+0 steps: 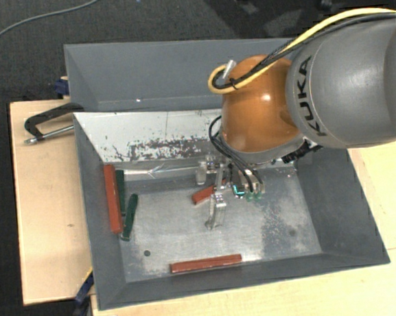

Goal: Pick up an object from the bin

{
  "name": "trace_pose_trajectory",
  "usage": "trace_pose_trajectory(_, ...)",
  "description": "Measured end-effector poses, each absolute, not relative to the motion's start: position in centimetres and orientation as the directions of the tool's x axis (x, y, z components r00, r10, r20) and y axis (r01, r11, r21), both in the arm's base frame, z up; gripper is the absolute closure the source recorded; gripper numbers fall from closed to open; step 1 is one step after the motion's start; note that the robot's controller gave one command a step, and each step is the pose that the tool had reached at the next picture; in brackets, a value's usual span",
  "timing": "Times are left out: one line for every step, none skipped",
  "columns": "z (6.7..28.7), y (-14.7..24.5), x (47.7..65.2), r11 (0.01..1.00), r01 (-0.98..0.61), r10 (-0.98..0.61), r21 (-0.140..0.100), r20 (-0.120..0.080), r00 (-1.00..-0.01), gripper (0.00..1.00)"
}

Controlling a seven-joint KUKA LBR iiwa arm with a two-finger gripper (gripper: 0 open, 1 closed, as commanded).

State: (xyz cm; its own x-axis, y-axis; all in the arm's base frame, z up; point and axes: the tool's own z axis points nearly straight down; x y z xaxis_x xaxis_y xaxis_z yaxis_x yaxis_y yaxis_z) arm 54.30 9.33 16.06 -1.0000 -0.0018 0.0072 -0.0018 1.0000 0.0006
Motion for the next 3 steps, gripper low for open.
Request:
trace_pose_trajectory(6.7,3.7,58.7,0.991,0.132,0.132,-0.002,0.003,-0.991,0.00)
trace_pose_trajectory(7.1,3.9,58.9,0.992,0.130,0.130,0.002,-0.002,-0.992,1.00)
trace_pose_trajectory(21.8,5.1,59.2,1.000,0.025,0.025,0.002,-0.015,-1.000,1.00)
